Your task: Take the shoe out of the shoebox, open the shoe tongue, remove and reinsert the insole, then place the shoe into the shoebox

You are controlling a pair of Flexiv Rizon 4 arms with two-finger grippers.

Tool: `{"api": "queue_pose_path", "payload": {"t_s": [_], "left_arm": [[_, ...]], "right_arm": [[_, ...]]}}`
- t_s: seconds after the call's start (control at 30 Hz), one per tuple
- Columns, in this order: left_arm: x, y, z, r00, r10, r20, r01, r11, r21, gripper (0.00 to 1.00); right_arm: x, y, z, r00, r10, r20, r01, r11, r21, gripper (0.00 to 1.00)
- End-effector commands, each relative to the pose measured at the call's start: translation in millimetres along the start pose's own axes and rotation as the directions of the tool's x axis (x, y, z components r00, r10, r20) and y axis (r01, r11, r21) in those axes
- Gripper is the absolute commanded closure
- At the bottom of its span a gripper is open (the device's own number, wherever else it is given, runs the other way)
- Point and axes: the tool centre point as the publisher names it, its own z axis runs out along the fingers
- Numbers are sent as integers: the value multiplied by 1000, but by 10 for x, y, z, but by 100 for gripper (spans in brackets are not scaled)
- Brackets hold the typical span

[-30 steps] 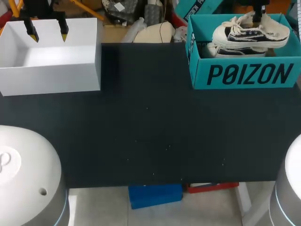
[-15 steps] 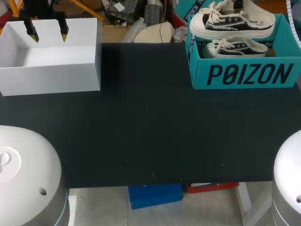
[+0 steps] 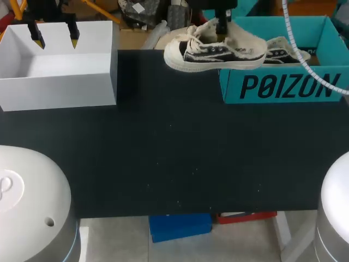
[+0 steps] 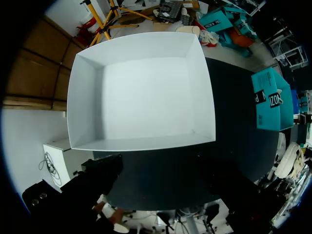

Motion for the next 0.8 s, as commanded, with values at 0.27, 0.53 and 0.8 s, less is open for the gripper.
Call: {"api": "queue_pose_path", "payload": {"t_s": [0.27,0.53,0.8], "left_arm": [[8,6,-4,1000,-2,3,2,1000,-1,0],[8,6,-4,1000,-2,3,2,1000,-1,0],[8,6,-4,1000,-2,3,2,1000,-1,0]], "right_arm": [[407,619,593,1000,-17,3,17,998,-60,100],[742,866,1035,999,-48,-16,45,990,-134,100],[1014,1040,1411,996,-92,-15,86,967,-240,100]]}}
